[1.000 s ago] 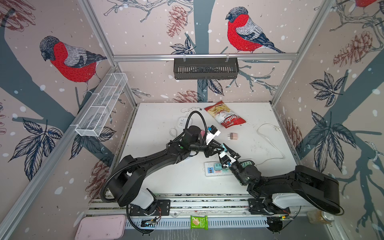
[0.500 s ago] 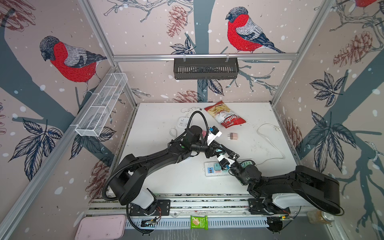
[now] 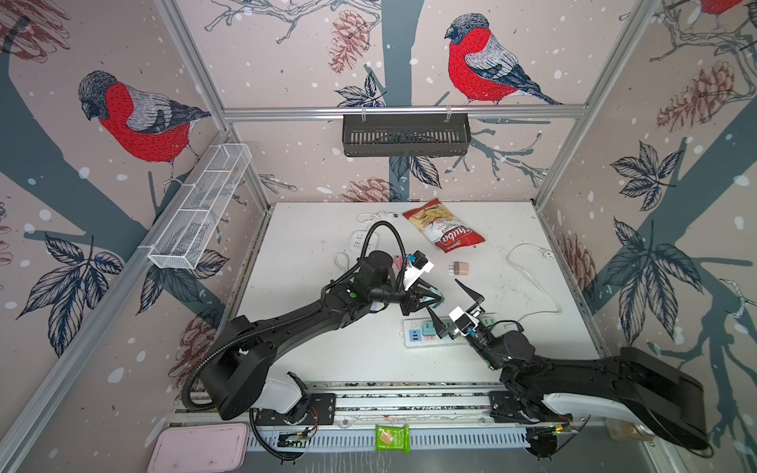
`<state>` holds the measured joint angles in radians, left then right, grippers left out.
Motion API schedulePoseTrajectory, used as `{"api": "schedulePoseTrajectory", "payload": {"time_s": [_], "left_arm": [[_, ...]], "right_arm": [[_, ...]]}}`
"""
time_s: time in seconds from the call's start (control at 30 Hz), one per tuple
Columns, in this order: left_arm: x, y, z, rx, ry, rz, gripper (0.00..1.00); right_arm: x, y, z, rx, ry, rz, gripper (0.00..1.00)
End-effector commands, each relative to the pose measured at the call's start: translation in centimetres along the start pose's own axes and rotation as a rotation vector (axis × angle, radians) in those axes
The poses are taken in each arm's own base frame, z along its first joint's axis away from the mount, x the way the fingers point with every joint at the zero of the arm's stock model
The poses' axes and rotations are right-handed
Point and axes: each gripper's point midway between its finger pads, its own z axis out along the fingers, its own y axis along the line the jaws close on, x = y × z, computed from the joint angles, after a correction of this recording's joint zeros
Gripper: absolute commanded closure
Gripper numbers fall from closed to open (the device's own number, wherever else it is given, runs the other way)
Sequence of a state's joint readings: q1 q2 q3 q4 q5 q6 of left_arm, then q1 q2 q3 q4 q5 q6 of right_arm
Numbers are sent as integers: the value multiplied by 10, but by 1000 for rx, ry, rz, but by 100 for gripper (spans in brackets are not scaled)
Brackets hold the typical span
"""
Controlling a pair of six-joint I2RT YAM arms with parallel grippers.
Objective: Insert the plug
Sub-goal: 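Carry the adapter with the left gripper to the socket box while the right withdraws, then lower the teal adapter with the left gripper into the blue socket box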
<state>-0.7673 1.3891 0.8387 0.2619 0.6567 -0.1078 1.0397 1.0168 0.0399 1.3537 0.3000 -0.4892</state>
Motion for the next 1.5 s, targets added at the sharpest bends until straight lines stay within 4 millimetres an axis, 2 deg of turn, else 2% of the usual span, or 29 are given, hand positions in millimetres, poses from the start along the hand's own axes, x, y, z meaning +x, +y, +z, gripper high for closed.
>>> {"api": "schedulePoseTrajectory", "payload": {"time_s": [0.0, 0.17, 0.3, 0.37, 0.5, 0.57, 0.63, 0.7, 0.8, 0.87, 0.93, 1.03, 1.13, 1.17, 1.27, 1.33, 1.4, 1.47], "left_arm": [[1, 21, -15, -137, -14, 15, 100], [-18, 49, -53, -318, -153, -5, 100], [-39, 58, -70, -433, -201, 10, 100], [-56, 55, -76, -454, -180, 52, 100], [-110, 46, -102, -543, -151, 155, 100], [-123, 43, -112, -581, -70, 287, 100], [-127, 58, -133, -733, 6, 356, 100], [-116, 77, -158, -898, 103, 474, 100], [-84, 90, -179, -959, 241, 671, 100], [-73, 100, -199, -993, 264, 676, 100], [-65, 112, -222, -985, 275, 606, 100], [-40, 124, -241, -944, 355, 561, 100], [-9, 132, -244, -897, 471, 568, 100], [8, 135, -241, -876, 517, 576, 100], [19, 136, -237, -848, 528, 599, 100], [38, 133, -228, -771, 564, 603, 100], [61, 140, -226, -751, 631, 581, 100], [72, 147, -227, -755, 673, 564, 100]], "right_arm": [[-14, -16, -13, 51, -60, 125, 0], [-6, -32, -33, 85, -66, 177, 0], [6, -60, -43, 185, -57, 247, 0], [14, -74, -46, 229, -49, 285, 0], [37, -108, -49, 373, 10, 376, 0], [53, -122, -51, 444, 63, 421, 0], [71, -134, -56, 521, 115, 465, 0], [91, -145, -68, 610, 149, 509, 0], [94, -152, -73, 631, 128, 536, 0], [98, -153, -68, 627, 160, 548, 0], [101, -153, -67, 630, 176, 552, 0], [103, -155, -64, 631, 188, 555, 0], [105, -156, -63, 635, 199, 558, 0], [106, -156, -63, 633, 202, 560, 0], [106, -155, -61, 622, 204, 561, 0], [107, -154, -61, 619, 211, 561, 0], [107, -154, -60, 619, 211, 561, 0], [107, -153, -60, 618, 213, 563, 0]]}}
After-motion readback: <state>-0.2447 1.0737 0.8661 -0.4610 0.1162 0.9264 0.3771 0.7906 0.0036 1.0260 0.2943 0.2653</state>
